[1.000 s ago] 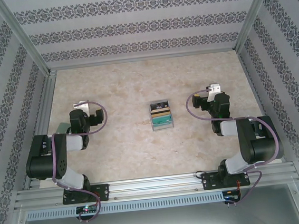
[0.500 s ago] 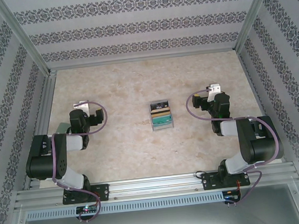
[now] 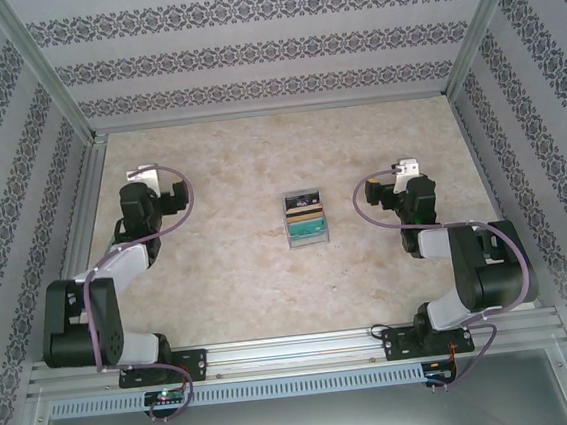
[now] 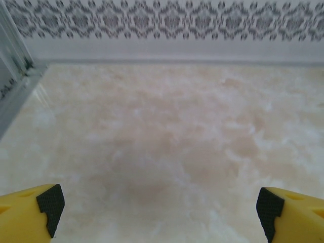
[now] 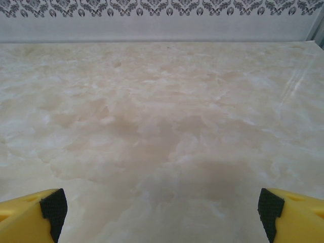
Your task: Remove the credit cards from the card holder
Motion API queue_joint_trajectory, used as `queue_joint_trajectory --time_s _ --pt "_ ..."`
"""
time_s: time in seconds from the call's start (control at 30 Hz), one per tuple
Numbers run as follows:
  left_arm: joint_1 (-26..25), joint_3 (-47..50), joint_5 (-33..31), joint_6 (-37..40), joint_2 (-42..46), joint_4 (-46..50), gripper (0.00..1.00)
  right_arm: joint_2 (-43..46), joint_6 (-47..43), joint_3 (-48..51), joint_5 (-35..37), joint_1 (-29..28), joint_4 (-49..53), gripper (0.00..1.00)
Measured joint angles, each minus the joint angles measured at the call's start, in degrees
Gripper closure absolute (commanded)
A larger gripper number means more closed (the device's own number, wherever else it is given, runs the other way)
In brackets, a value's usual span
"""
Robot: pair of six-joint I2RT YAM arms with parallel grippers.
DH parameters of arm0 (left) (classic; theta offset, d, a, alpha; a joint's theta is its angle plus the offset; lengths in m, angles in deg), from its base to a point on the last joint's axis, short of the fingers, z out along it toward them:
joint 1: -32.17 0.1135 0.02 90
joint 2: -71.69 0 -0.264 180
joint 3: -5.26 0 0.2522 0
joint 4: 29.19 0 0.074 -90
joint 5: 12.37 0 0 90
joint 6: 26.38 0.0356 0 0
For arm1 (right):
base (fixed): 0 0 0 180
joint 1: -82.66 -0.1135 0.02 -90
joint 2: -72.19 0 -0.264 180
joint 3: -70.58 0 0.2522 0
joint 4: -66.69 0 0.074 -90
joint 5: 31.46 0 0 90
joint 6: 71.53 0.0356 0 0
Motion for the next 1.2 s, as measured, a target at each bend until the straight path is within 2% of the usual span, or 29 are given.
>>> queue_joint_trajectory --time_s 0.13,0.27,0.43,0.6,0.7,0.83,1.0,1.2 --pt "0.00 -0.39 -2.91 -3.08 2.62 3.54 0.01 3.10 0.17 0.00 1.29 -0.02 2.27 0.02" --pt "0.04 -2.14 -6.93 -9.29 5.97 12.90 0.01 10.05 1.55 -0.15 3.93 -0.04 7.45 0.02" --pt "0.22 -14.51 -10.78 -19.58 7.32 30.88 0.01 20.98 12.07 -4.22 9.97 0.20 20.70 0.02" --pt "1.01 -18.10 -13.00 -27.56 7.78 42.27 0.01 25.55 20.15 -8.35 8.17 1.09 29.05 0.02" --pt "3.67 -17.25 -13.73 -32.33 7.74 48.78 0.01 25.33 23.21 -11.04 5.64 0.92 34.40 0.02" --pt "10.21 -15.61 -13.46 -37.22 6.60 54.58 0.01 24.87 24.44 -14.12 4.42 -2.08 40.26 0.02" --pt "18.49 -14.95 -10.27 -39.12 0.66 56.08 0.01 24.70 24.20 -16.00 4.37 -8.33 43.89 0.02" --pt "22.73 -17.59 -8.68 -38.86 -9.66 56.46 0.01 22.58 23.63 -18.93 4.63 -14.23 47.43 0.02"
